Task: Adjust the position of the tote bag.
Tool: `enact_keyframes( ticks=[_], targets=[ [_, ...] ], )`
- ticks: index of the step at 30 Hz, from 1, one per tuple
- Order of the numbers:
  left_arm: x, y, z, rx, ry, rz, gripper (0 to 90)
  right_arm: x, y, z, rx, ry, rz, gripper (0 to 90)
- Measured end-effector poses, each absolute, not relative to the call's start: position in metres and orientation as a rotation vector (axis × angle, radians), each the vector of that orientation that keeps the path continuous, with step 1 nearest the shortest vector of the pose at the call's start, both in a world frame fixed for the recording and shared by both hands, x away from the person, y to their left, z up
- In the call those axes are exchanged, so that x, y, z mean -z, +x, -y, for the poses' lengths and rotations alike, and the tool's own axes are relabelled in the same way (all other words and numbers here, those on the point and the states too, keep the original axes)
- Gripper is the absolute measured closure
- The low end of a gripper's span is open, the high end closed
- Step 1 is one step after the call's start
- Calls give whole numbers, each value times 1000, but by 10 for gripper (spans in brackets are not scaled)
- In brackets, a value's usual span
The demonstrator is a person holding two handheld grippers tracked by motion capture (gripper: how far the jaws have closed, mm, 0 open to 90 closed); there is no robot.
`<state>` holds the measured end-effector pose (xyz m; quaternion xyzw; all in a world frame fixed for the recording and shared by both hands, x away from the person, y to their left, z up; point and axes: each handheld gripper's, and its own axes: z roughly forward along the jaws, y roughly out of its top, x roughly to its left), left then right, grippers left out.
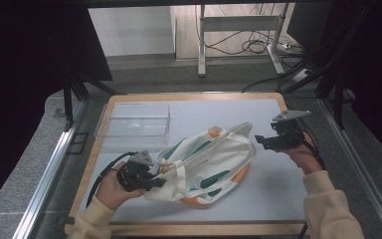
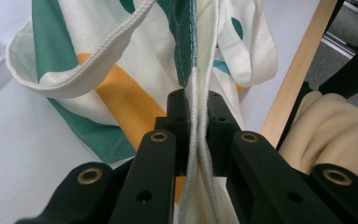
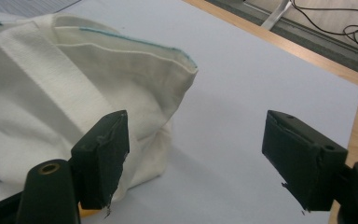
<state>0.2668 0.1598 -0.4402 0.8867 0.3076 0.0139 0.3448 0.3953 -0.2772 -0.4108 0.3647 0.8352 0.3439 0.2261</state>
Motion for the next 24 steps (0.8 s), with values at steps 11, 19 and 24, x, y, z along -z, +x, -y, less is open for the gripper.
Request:
enact_keyframes(
  ticks=[11, 19, 24],
  targets=[
    [441, 267, -160, -33, 2292, -804, 834, 408, 412, 272, -952, 976, -2340, 203],
    [441, 267, -160, -32, 2293, -800, 835, 411, 424, 266, -928, 971, -2374, 158],
    [441, 267, -160, -31, 2294, -801, 835, 411, 429, 261, -911, 941, -2380, 142]
  ],
)
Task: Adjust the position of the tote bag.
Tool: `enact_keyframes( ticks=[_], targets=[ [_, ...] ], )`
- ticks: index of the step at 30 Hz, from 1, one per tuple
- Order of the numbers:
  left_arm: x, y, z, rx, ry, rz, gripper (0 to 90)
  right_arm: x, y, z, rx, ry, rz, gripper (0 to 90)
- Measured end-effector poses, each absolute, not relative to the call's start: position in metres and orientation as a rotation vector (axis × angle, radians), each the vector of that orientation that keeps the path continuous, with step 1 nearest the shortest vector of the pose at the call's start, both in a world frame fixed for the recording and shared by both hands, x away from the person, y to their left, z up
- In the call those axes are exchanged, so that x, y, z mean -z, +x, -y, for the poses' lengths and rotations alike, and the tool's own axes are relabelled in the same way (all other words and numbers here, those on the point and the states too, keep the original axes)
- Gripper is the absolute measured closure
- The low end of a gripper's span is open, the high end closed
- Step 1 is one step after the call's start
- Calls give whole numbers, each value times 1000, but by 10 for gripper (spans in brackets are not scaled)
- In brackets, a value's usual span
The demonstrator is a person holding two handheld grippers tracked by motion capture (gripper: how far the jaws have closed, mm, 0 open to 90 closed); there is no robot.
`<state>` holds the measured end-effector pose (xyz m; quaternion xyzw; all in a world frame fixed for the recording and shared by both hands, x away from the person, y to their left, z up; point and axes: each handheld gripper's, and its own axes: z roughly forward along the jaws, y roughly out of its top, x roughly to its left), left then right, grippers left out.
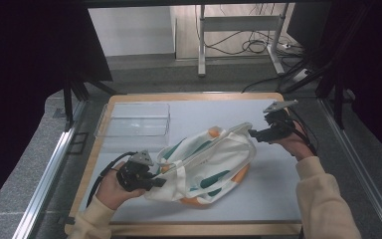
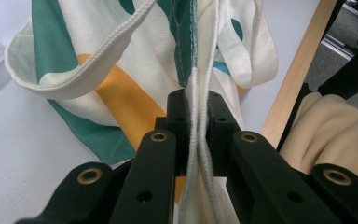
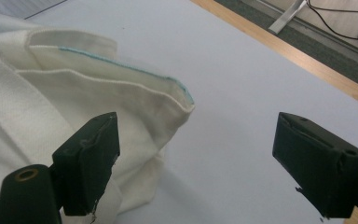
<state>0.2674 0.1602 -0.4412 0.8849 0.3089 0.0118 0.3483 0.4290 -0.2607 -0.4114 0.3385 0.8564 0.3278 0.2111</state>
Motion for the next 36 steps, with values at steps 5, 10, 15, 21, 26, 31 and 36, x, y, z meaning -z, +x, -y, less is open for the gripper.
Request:
enact_keyframes(
  ticks=[5, 10, 15, 21, 26, 31, 36],
  targets=[
    [441, 267, -160, -32, 2295, -801, 835, 412, 435, 254, -876, 838, -2416, 179],
    [441, 268, -160, -27, 2295, -801, 835, 410, 442, 247, -844, 772, -2454, 184],
    [440, 269, -160, -27, 2297, -799, 835, 409, 452, 233, -802, 667, -2541, 175],
    [439, 270, -159, -24, 2303, -796, 835, 413, 462, 218, -764, 566, -2637, 179],
    [439, 270, -160, -27, 2302, -796, 835, 418, 469, 210, -755, 541, -2684, 212],
    [439, 270, -159, -27, 2301, -798, 835, 424, 474, 203, -743, 496, -2740, 463],
    [441, 271, -160, -26, 2297, -804, 835, 425, 473, 203, -753, 463, -2791, 683]
  ],
)
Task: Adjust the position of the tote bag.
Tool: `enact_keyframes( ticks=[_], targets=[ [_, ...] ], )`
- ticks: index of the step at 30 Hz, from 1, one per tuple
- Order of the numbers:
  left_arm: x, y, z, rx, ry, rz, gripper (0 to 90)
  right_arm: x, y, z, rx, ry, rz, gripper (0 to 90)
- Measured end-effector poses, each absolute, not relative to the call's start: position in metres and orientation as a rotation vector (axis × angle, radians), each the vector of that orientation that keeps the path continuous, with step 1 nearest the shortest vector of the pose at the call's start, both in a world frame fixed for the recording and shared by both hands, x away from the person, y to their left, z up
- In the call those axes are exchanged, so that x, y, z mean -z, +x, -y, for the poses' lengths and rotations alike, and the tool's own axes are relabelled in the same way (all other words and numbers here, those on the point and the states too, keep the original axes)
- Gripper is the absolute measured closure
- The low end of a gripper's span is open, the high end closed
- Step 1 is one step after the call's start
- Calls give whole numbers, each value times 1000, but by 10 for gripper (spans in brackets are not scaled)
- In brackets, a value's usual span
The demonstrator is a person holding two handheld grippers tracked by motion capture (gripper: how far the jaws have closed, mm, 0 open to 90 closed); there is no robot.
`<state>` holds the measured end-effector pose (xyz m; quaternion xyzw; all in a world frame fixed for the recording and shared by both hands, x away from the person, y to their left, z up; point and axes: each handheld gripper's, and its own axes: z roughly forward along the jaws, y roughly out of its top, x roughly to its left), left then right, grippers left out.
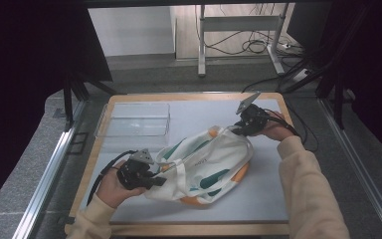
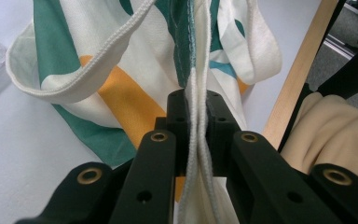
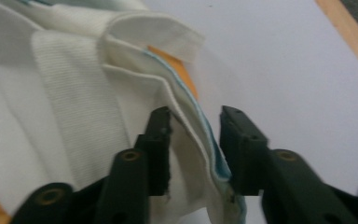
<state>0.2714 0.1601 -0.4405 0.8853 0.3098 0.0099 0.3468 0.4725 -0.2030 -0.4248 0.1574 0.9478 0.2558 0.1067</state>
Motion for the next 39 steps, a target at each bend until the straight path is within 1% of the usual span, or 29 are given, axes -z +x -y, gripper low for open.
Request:
enact_keyframes(
  ticks=[1, 2, 3, 7, 23, 39],
  targets=[
    [441, 272, -160, -24, 2295, -807, 836, 426, 471, 202, -738, 433, -2800, 755],
    [441, 272, -160, -24, 2295, -809, 836, 426, 471, 202, -738, 433, -2800, 755],
    [441, 272, -160, -25, 2296, -810, 837, 426, 470, 201, -724, 425, -2797, 791],
    [440, 272, -161, -29, 2296, -811, 837, 423, 466, 204, -739, 438, -2792, 817],
    [442, 277, -165, -43, 2307, -823, 840, 418, 458, 213, -808, 477, -2754, 828],
    [438, 292, -172, -77, 2332, -837, 842, 410, 438, 224, -802, 528, -2725, 828]
  ],
)
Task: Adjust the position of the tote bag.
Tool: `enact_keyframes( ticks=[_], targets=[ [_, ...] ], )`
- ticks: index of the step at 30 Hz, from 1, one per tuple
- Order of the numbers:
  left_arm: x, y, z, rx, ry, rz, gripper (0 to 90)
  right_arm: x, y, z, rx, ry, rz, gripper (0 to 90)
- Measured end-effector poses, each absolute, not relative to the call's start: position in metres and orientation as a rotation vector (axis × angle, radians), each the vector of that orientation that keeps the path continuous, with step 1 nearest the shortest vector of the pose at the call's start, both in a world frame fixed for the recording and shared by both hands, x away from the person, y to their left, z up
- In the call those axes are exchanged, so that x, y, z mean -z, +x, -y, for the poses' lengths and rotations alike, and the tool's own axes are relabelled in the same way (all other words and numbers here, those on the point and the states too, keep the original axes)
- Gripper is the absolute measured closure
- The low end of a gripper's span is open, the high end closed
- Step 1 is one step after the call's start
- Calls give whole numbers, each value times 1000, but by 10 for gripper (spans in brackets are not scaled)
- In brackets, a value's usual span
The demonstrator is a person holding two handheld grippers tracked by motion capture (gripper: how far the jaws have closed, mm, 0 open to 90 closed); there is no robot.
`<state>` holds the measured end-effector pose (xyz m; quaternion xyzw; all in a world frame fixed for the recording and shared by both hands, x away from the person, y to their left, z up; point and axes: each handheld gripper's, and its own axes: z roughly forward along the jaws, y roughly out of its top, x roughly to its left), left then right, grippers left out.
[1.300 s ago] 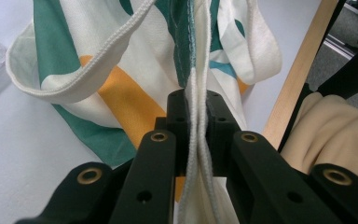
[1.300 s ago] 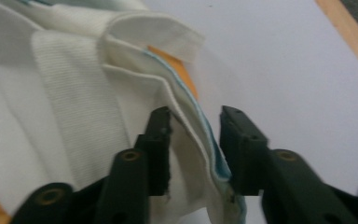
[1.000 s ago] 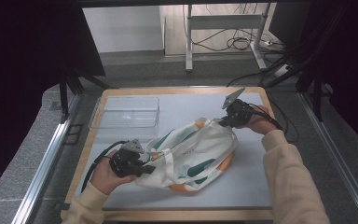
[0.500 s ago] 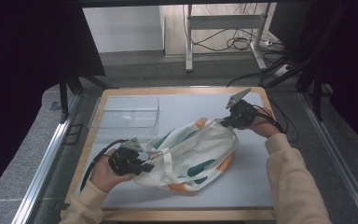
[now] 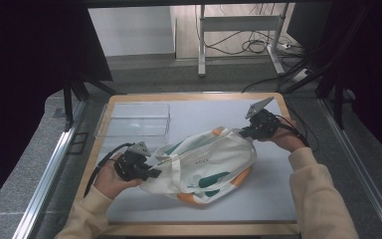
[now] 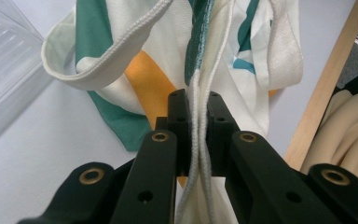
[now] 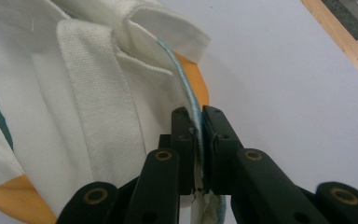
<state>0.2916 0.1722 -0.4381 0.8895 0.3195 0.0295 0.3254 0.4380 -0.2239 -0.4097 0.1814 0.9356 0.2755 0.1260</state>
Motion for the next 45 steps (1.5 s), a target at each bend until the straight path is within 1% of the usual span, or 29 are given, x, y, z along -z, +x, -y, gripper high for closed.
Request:
enact_keyframes(
  ticks=[9, 23, 36, 45],
  targets=[
    [440, 298, -176, -53, 2326, -833, 841, 412, 427, 233, -846, 563, -2714, 827],
    [440, 306, -181, -60, 2324, -837, 839, 411, 413, 239, -884, 605, -2686, 826],
    [437, 320, -181, -76, 2344, -828, 835, 415, 389, 251, -927, 685, -2641, 826],
    [438, 327, -185, -54, 2340, -815, 832, 414, 375, 256, -942, 691, -2628, 825]
  ],
)
